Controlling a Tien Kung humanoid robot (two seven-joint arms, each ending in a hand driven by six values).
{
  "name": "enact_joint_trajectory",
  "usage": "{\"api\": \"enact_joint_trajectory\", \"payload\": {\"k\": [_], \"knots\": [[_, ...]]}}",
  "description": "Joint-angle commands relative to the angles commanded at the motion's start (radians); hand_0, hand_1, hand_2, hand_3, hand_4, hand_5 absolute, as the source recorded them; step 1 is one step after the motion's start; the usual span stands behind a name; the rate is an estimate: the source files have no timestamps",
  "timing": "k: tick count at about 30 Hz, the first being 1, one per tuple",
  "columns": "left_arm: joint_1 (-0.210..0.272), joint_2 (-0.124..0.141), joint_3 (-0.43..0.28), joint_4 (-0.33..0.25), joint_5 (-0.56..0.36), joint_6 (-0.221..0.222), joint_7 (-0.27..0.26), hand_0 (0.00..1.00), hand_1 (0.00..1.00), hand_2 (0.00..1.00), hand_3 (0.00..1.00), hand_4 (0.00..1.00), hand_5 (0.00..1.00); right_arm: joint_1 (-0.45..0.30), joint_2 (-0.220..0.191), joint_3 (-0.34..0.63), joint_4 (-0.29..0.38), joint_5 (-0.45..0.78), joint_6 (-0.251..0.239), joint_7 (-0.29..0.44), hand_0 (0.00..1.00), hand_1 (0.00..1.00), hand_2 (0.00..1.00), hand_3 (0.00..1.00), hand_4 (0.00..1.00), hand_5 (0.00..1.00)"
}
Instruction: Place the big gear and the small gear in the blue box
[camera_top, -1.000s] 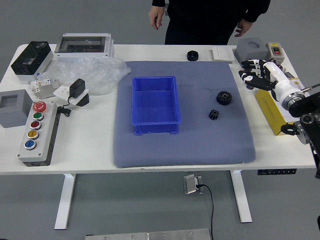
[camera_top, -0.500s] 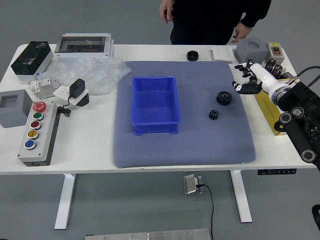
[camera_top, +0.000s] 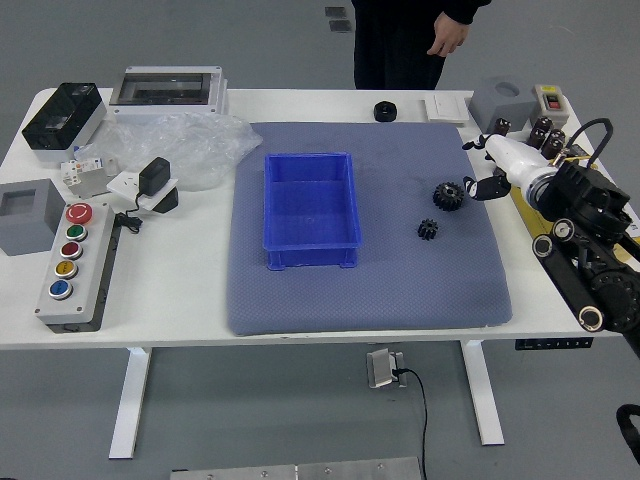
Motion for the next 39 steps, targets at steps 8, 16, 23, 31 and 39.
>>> {"api": "enact_joint_trajectory", "payload": {"k": [8,16,23,31,39], "knots": [[-0.001,-0.001,0.0,0.0,0.0,0.0,0.0,0.824,0.787,0.78,0.759,0.664,0.38,0.033,0.015,-0.071,-0.022,-0.115,0.05,-0.023,0.854,0.844,0.966,0.916,0.571,0.071],[-0.002,-0.002,0.0,0.0,0.001,0.0,0.001,0.824,0.787,0.781,0.759,0.664,0.38,0.072,0.041,-0.133,-0.067,-0.143,0.094,-0.034,0.857,0.841,0.956,0.933,0.577,0.065],[-0.002,-0.002,0.001,0.0,0.002,-0.001,0.002,0.824,0.787,0.78,0.758,0.664,0.38,0.105,0.066,-0.174,-0.111,-0.143,0.113,-0.035,0.848,0.84,0.953,0.934,0.589,0.054],[-0.002,-0.001,0.0,0.0,0.007,-0.002,0.002,0.824,0.787,0.781,0.759,0.663,0.377,0.134,0.078,-0.205,-0.15,-0.143,0.127,-0.035,0.855,0.838,0.95,0.932,0.598,0.06],[-0.003,0.002,-0.001,0.0,0.012,-0.002,0.002,0.824,0.787,0.781,0.759,0.663,0.378,0.154,0.07,-0.236,-0.173,-0.143,0.114,-0.026,0.857,0.832,0.937,0.921,0.602,0.063]]}}
